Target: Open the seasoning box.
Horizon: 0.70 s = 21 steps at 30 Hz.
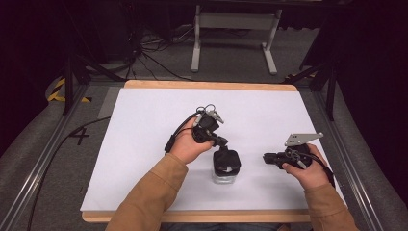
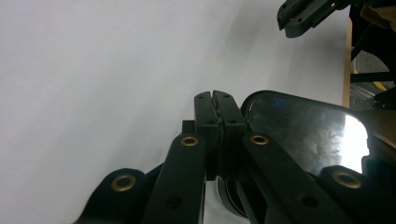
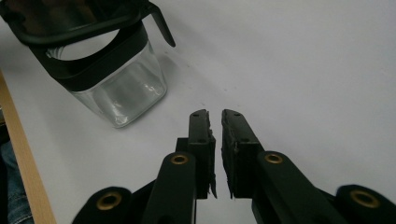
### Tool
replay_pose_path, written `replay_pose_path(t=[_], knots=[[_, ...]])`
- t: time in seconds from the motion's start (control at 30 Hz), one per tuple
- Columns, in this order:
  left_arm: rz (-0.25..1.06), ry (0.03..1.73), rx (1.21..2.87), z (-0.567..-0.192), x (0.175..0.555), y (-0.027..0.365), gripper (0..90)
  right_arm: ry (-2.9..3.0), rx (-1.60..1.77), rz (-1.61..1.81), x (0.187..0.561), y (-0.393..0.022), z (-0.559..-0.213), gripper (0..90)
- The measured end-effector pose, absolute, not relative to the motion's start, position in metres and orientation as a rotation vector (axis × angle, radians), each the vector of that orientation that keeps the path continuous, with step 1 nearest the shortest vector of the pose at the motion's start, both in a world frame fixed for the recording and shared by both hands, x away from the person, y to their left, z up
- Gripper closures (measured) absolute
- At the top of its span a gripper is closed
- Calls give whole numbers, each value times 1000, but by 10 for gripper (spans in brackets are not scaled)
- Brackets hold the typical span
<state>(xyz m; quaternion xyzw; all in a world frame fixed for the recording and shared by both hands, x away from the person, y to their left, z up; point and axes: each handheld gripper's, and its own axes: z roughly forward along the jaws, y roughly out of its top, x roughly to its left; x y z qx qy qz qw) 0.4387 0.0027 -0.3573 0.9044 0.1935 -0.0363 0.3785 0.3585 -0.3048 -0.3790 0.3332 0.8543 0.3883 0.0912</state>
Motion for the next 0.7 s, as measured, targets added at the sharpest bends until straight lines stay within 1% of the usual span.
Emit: replay_pose_path(t=[0.13,0.23,0.37,0.43,0.47,0.57,0.63,0.7], knots=[[-65,504,2331,-359,439,2,899,2557,937,1181,355,-295,-377,839],[-74,513,2310,-360,440,4,884,2568,888,1224,353,-287,-375,856],[-74,526,2291,-358,442,9,874,2605,752,1349,346,-262,-371,894],[-67,532,2276,-357,441,11,868,2615,649,1437,342,-243,-368,899],[-64,533,2272,-355,441,13,868,2615,649,1437,342,-243,-368,899],[-32,541,2235,-348,435,26,863,2583,604,1459,340,-233,-365,900],[6,538,2216,-340,427,39,865,2557,604,1469,339,-233,-362,900],[9,540,2206,-336,422,46,869,2519,612,1488,340,-234,-360,900]])
